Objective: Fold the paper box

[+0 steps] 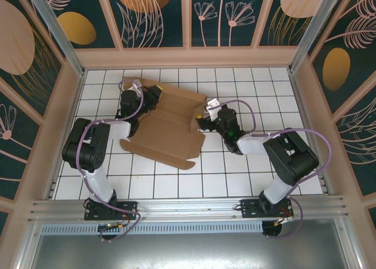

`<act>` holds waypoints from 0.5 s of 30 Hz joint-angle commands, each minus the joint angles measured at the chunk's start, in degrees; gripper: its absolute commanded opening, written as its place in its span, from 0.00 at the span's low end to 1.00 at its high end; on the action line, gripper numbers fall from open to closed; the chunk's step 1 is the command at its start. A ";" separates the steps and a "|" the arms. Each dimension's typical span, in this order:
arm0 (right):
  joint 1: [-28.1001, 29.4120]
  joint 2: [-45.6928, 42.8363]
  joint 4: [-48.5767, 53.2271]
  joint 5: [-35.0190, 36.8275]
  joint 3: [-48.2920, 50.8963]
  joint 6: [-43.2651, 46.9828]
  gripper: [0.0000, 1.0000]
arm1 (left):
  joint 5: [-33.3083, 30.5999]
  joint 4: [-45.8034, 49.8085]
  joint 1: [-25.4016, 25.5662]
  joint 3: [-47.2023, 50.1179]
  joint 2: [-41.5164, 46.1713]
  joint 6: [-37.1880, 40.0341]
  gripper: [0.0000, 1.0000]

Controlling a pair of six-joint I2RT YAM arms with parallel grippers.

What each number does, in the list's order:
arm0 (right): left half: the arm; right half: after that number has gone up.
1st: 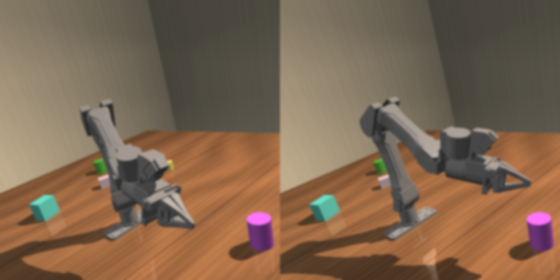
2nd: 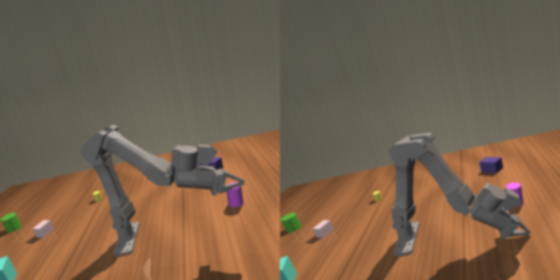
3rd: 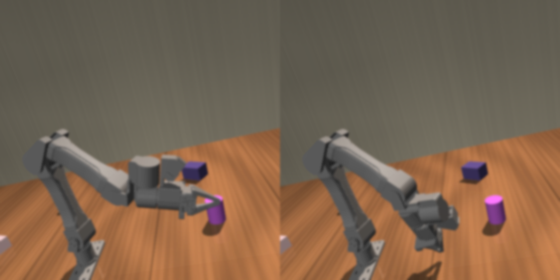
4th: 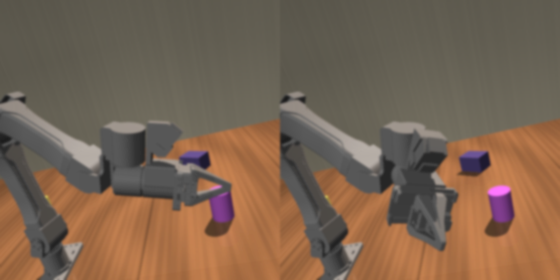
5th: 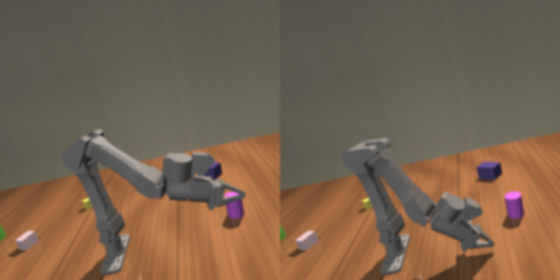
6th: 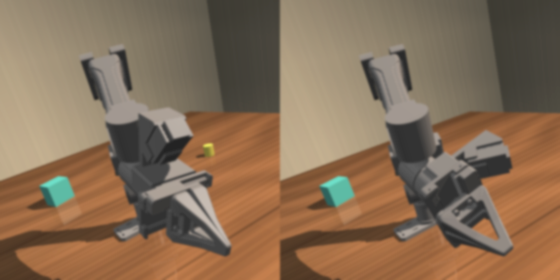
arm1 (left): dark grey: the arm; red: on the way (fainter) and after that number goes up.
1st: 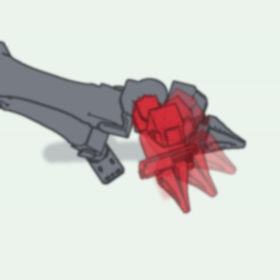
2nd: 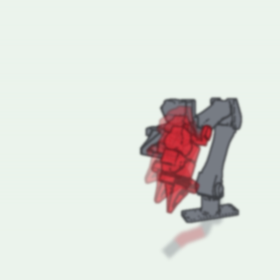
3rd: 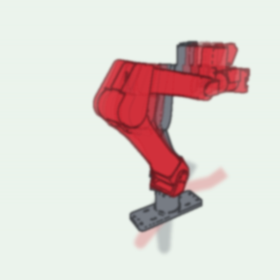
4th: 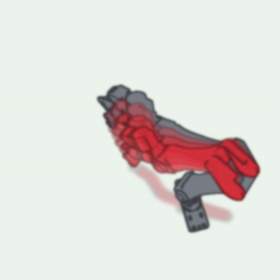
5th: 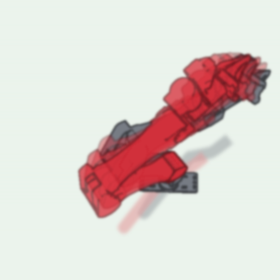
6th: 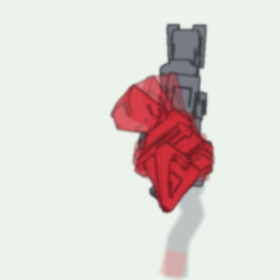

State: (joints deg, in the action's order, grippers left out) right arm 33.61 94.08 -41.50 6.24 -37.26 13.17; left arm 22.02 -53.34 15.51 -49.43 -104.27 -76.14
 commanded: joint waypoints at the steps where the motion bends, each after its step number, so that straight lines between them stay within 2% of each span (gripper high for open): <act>1: 0.17 -0.22 -10.15 -7.91 -0.37 -0.46 0.91 | 4.19 5.46 1.28 -1.58 1.46 2.27 0.00; 8: 0.23 -0.66 -8.49 -14.72 -0.54 -2.30 0.92 | 4.16 6.23 1.23 -1.12 2.29 3.48 0.00; 15: -1.92 -4.16 -0.56 -29.92 -0.19 -7.77 0.91 | 4.76 3.61 1.27 -0.63 2.05 3.71 0.00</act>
State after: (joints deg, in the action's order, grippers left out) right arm 31.18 93.12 -40.36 -12.27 -36.51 9.45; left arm 22.74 -49.69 15.42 -50.26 -103.00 -74.54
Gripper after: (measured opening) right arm 0.911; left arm 0.051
